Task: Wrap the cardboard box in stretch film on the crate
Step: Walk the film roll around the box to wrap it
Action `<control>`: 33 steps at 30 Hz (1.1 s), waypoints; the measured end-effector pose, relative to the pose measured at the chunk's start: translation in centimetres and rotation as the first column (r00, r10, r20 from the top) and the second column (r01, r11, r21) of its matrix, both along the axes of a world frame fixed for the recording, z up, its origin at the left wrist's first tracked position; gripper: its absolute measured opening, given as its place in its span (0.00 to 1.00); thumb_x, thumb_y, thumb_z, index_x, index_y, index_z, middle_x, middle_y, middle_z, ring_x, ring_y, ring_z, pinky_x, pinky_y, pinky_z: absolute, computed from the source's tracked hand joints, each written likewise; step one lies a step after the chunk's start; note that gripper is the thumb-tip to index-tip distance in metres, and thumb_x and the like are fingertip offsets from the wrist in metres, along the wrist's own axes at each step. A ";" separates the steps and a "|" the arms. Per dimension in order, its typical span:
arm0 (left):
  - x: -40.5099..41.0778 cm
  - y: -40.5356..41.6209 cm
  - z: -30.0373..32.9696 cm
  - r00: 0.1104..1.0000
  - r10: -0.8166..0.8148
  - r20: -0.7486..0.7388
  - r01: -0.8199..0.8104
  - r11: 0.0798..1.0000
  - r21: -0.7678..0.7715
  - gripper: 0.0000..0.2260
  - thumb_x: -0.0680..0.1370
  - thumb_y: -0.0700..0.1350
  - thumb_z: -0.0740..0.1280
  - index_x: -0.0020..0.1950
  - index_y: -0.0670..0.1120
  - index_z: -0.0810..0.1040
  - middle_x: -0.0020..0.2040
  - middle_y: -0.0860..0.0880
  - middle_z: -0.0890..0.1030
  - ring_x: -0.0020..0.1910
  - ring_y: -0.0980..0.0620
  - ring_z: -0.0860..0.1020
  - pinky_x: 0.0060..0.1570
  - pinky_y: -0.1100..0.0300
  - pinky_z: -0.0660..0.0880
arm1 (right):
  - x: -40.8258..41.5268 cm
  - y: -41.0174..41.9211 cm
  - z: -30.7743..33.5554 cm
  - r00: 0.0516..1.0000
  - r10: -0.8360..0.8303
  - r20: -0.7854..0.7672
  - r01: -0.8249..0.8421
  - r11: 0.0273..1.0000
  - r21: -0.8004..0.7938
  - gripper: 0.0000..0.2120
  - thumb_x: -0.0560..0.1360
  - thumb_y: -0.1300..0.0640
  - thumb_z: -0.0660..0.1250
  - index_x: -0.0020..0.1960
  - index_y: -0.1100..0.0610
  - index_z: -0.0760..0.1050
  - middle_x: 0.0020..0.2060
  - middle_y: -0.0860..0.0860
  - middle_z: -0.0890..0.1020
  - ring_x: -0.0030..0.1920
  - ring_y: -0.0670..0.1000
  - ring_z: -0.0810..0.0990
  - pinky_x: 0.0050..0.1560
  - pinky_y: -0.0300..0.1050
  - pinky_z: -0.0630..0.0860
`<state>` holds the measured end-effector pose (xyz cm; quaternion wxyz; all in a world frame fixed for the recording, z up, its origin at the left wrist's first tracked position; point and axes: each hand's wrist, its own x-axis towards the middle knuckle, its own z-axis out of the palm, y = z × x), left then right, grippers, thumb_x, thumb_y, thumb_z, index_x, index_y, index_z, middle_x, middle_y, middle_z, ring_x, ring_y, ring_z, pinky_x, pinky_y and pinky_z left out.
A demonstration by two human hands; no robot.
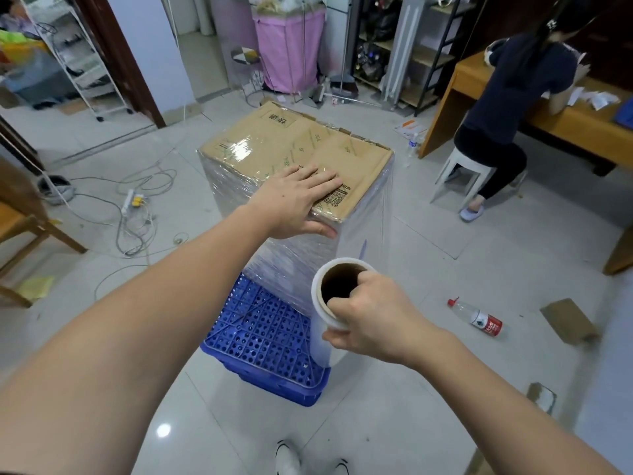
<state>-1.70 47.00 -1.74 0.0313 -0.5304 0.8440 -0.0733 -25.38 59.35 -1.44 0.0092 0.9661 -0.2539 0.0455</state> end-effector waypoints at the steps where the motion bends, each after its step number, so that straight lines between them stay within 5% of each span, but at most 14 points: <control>1: 0.0 0.0 0.1 1.000 0.002 -0.002 -0.002 1.000 0.004 0.52 0.68 0.85 0.42 0.85 0.56 0.43 0.85 0.53 0.49 0.84 0.47 0.50 0.82 0.45 0.49 | 0.4 -0.1 0.2 1.000 0.008 0.000 -0.008 1.000 -0.002 0.25 0.61 0.41 0.76 0.30 0.51 0.60 0.23 0.45 0.59 0.26 0.52 0.59 0.31 0.40 0.62; 8: -0.2 0.3 0.4 1.000 0.017 -0.014 -0.017 0.999 0.028 0.50 0.70 0.83 0.48 0.85 0.57 0.43 0.85 0.54 0.48 0.84 0.48 0.49 0.82 0.47 0.47 | 1.4 -0.1 1.0 1.000 -0.025 -0.016 0.026 0.999 0.045 0.20 0.69 0.37 0.71 0.38 0.51 0.67 0.27 0.48 0.70 0.33 0.53 0.66 0.40 0.46 0.72; 11: -0.2 0.5 0.5 0.999 0.024 -0.025 -0.023 0.999 0.046 0.50 0.70 0.83 0.48 0.85 0.57 0.43 0.85 0.55 0.48 0.84 0.48 0.48 0.82 0.48 0.46 | 2.2 1.0 1.7 0.992 -0.126 -0.004 0.126 0.991 0.054 0.24 0.75 0.31 0.59 0.48 0.53 0.70 0.36 0.51 0.80 0.39 0.54 0.70 0.43 0.46 0.63; 16: -0.3 0.4 0.9 0.999 0.029 -0.041 -0.025 0.995 0.092 0.52 0.69 0.84 0.49 0.85 0.57 0.43 0.85 0.55 0.46 0.84 0.48 0.47 0.82 0.47 0.46 | 3.3 3.3 2.5 0.957 -0.287 0.046 0.285 0.957 0.049 0.16 0.81 0.41 0.54 0.52 0.54 0.70 0.39 0.51 0.81 0.42 0.55 0.76 0.43 0.46 0.64; 22: 0.4 -0.5 1.5 0.998 -0.017 -0.056 0.027 0.984 0.176 0.55 0.66 0.83 0.54 0.85 0.56 0.42 0.85 0.53 0.44 0.84 0.46 0.45 0.81 0.46 0.44 | 6.0 5.8 2.3 0.821 -0.570 0.035 0.551 0.808 0.209 0.08 0.74 0.50 0.58 0.48 0.51 0.61 0.32 0.47 0.73 0.40 0.54 0.69 0.34 0.46 0.58; 27: 3.8 -2.4 2.4 0.975 -0.219 -0.036 0.222 0.959 0.175 0.54 0.70 0.78 0.62 0.85 0.53 0.43 0.85 0.49 0.47 0.84 0.48 0.48 0.82 0.47 0.43 | 9.8 6.2 2.2 0.702 -0.713 -0.005 0.713 0.702 0.001 0.23 0.77 0.32 0.53 0.53 0.52 0.65 0.36 0.49 0.79 0.40 0.54 0.74 0.40 0.46 0.59; 33: 8.1 -4.5 1.9 0.930 -0.366 0.025 0.360 0.923 0.132 0.55 0.65 0.86 0.51 0.84 0.58 0.41 0.84 0.52 0.43 0.83 0.48 0.42 0.81 0.42 0.40 | 11.8 6.3 2.3 0.524 -0.846 -0.105 0.850 0.511 0.124 0.14 0.81 0.43 0.57 0.45 0.53 0.65 0.35 0.49 0.71 0.38 0.55 0.70 0.38 0.47 0.64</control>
